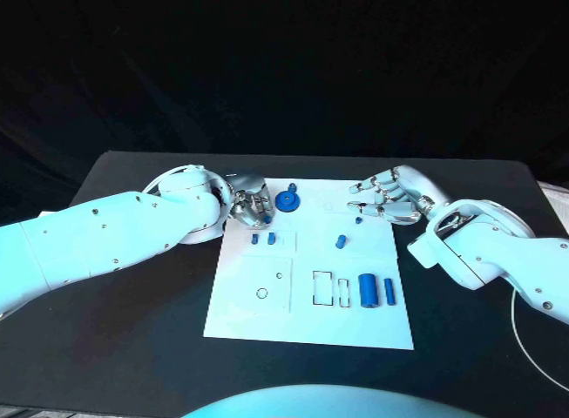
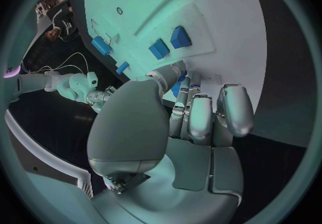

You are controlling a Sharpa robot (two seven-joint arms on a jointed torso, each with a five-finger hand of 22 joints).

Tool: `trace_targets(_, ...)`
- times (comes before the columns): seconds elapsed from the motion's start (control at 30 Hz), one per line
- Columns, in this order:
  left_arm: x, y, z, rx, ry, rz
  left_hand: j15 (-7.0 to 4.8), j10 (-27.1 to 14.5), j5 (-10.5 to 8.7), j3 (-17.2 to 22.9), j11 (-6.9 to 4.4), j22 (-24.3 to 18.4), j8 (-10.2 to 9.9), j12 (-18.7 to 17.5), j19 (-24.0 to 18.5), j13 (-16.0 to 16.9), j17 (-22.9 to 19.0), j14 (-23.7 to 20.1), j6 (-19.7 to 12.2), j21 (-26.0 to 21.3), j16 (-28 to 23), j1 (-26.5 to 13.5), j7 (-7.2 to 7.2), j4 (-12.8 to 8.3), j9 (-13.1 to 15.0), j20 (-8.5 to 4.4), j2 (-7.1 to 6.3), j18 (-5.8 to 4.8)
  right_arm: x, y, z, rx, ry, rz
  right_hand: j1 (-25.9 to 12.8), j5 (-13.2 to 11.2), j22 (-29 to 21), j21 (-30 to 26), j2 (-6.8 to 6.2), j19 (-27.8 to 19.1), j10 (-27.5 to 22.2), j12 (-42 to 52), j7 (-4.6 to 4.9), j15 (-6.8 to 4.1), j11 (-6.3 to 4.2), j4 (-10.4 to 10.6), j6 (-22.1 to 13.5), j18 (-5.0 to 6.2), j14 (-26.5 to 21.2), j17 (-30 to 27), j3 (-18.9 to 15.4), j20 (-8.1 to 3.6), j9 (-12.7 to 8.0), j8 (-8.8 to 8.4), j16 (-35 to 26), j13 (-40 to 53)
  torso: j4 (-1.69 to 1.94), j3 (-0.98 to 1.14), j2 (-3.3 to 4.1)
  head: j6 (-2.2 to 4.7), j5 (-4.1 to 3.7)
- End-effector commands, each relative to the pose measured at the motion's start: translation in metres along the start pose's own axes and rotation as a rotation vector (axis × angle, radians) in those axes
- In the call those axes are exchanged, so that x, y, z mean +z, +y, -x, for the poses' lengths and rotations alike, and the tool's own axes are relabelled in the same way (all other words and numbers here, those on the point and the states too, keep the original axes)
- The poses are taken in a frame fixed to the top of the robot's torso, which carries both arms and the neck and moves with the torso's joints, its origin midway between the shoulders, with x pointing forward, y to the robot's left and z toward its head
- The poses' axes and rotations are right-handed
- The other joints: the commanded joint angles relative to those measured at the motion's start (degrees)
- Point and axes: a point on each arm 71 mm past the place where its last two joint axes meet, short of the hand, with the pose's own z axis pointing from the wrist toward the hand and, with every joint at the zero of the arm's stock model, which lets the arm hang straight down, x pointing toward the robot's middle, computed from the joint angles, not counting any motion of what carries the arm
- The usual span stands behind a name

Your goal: Assemble the parts on the task board

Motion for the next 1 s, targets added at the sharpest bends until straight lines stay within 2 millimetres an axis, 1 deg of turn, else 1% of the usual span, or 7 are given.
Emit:
trace_targets(0.03, 0.000, -0.001, -0.001, -0.003, 0.012, 0.002, 0.39, -0.4, -0.12, 0.5, -0.02, 0.9, 0.0, -0.4, -0.1, -0.1, -0.1, 1.2, -0.4, -0.2, 0.1, -0.5, 0.03, 0.0, -0.1, 0.33, -0.03, -0.38, 0.000, 0.000, -0.001, -0.005, 0.010, 0.008, -0.2, 0.3, -0.1, -0.3, 0.21, -0.4, -0.3, 0.1, -0.01, 0.07, -0.17, 0.2, 0.5, 1.06, 2.7, -0.1, 0.2, 0.11, 0.0, 0.00, -0.4, -0.1, 0.04, -0.02, -0.04, -0.01, -0.08)
trace_targets(0.17, -0.001, 0.001, 0.000, -0.003, 0.008, 0.008, 0.48, -0.8, -0.09, 0.7, 0.07, 0.8, 0.0, -0.4, -0.2, -0.2, -0.3, 1.2, -0.6, -0.4, 0.1, -0.4, 0.10, -0.2, -0.3, 0.44, -0.02, -0.32, 0.000, -0.002, 0.000, -0.008, 0.005, -0.002, -0.1, 0.4, -0.6, -0.6, 0.19, -0.8, -1.2, -1.5, 0.00, 0.07, -0.17, 0.2, 0.5, 1.19, 2.6, -0.6, 0.2, 0.10, 0.0, -0.03, -0.8, -1.3, 0.02, -0.03, -0.06, 0.05, -0.13)
trace_targets(0.4, -0.008, 0.012, 0.009, -0.043, -0.054, -0.006, 0.63, -2.6, -0.09, 1.0, 0.18, -0.3, -0.1, -0.2, -0.7, -0.6, -0.6, 1.1, -3.3, -2.1, 0.2, -0.3, -0.46, -0.8, -1.5, 0.68, -0.37, 0.07, 0.001, -0.016, 0.007, -0.072, -0.001, -0.047, 4.8, -3.4, -7.7, -5.5, 0.16, -5.1, -14.8, -30.3, 0.68, 0.42, 0.61, -0.4, 0.3, 2.64, 0.8, -8.3, 4.2, 0.22, 0.0, -0.06, -7.4, -24.2, 0.04, -0.06, -0.11, 0.32, -0.30)
trace_targets(0.57, -0.015, 0.020, 0.024, -0.170, -0.157, -0.061, 0.46, -2.1, -0.06, 1.5, -0.01, -2.2, 0.3, 0.6, -1.8, -0.4, -1.8, 0.5, -3.7, -5.0, -0.5, 0.4, -0.25, -1.3, -1.6, 0.65, 0.32, 0.68, 0.001, -0.017, 0.007, -0.291, 0.037, -0.016, 8.0, -6.8, -8.6, -6.4, -1.87, -4.9, -13.2, -44.0, 1.71, 1.64, 1.78, -1.2, 1.9, 2.92, 0.4, -12.8, 9.8, 1.04, 0.1, 0.20, -11.3, -39.4, 0.08, -0.05, -0.09, 0.59, -0.15)
trace_targets(0.67, -0.021, 0.026, 0.030, -0.291, -0.194, -0.094, 0.24, 0.3, -0.02, 2.9, -0.19, -1.8, 1.1, 2.2, -1.7, 0.1, -1.5, 0.5, -2.0, -4.6, -0.3, 2.3, 0.18, -2.5, -1.4, 0.40, 1.41, 0.58, 0.000, -0.017, 0.006, -0.401, 0.067, -0.010, 8.9, -7.2, -8.5, -6.4, -2.57, -4.7, -12.0, -47.1, 0.67, 1.30, 1.49, -1.7, 3.3, 2.78, 0.5, -13.5, 12.1, 1.06, 0.2, 0.35, -11.8, -43.6, -0.07, -0.01, -0.02, 0.74, -0.25)
trace_targets(0.87, -0.033, 0.036, 0.040, -0.747, -0.310, -0.159, 0.58, 0.5, -0.08, 5.6, 0.44, -7.7, 1.7, 3.8, -7.2, 0.4, -15.5, -6.2, -0.6, -14.2, -9.1, 4.0, 1.18, -4.9, -1.5, 0.45, 2.27, 2.57, 0.001, -0.013, 0.002, -0.566, 0.102, 0.003, 8.1, -8.6, -8.6, -6.7, -4.22, -4.5, -9.3, -50.9, -0.05, 1.15, 1.35, -2.2, 4.7, 2.74, 0.8, -14.1, 15.6, 1.01, 0.1, -0.15, -12.3, -50.4, 0.03, -0.03, -0.12, 1.15, -0.94)
trace_targets(1.0, -0.039, 0.039, 0.037, -1.132, -0.352, -0.189, 0.87, 0.3, -0.33, 4.2, 0.39, -11.3, 2.0, 5.2, -11.2, 0.9, -22.0, -9.6, -0.3, -20.3, -13.4, 1.0, 1.29, -3.1, -1.5, 0.87, 3.31, 3.71, 0.002, -0.008, -0.003, -0.633, 0.111, 0.010, 7.4, -10.0, -8.6, -6.7, -4.68, -4.4, -8.8, -51.8, -0.27, 1.13, 1.37, -2.2, 5.2, 2.72, 0.9, -14.1, 16.6, 1.01, 0.1, -0.24, -12.2, -52.5, -0.01, -0.08, -0.01, 1.60, -2.14)
